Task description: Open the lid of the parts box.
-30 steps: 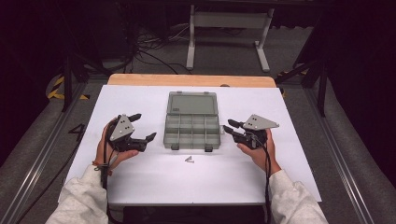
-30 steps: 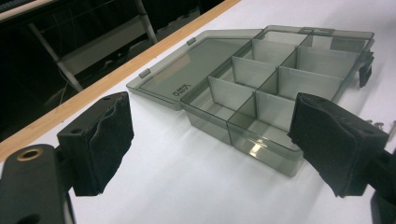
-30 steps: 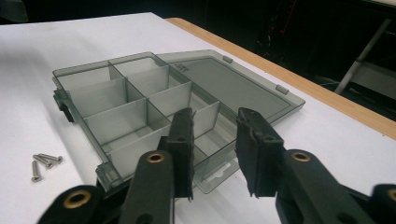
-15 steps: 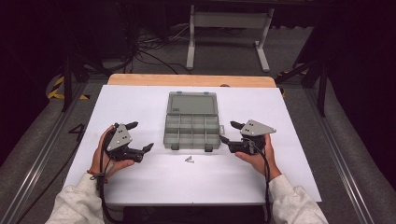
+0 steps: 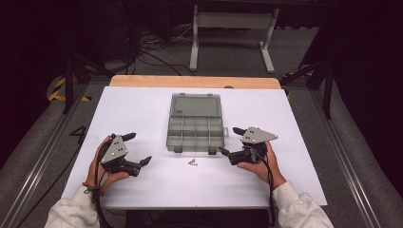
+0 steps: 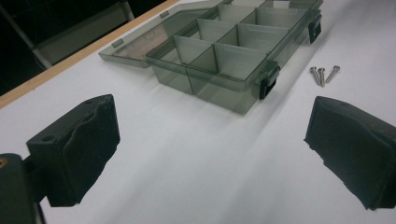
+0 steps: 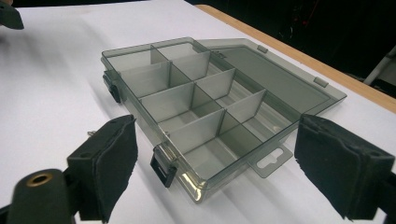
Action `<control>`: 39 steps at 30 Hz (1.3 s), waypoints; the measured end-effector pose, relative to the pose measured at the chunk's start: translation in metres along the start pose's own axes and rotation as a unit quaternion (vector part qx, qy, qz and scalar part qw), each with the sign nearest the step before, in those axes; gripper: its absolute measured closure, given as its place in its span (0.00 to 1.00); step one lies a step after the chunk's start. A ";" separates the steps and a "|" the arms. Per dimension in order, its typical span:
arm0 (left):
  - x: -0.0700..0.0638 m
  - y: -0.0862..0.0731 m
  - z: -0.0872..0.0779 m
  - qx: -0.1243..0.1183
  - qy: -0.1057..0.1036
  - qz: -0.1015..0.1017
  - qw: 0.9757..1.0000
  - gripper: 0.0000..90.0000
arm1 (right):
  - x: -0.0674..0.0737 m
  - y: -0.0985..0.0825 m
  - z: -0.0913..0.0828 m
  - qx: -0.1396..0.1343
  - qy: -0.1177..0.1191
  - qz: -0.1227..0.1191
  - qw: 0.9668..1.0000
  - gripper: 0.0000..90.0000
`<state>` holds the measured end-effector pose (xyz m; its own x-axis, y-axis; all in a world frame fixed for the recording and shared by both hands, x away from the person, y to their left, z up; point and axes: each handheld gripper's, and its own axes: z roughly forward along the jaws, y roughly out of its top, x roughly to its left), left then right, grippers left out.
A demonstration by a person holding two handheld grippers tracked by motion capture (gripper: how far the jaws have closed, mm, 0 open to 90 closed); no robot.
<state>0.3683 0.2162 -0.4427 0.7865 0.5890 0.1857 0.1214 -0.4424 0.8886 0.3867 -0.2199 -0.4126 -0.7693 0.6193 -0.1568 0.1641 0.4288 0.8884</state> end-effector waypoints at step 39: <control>-0.011 -0.022 -0.037 -0.017 0.018 -0.031 0.999 0.05 | 0.057 0.006 0.030 0.027 0.113 -0.044 0.992 0.45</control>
<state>0.3345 0.2443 -0.4493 0.7562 0.6380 0.1450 0.1468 -0.3814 0.9127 0.3621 -0.1619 -0.4292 -0.9003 0.4166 -0.1261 0.1187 0.5137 0.8498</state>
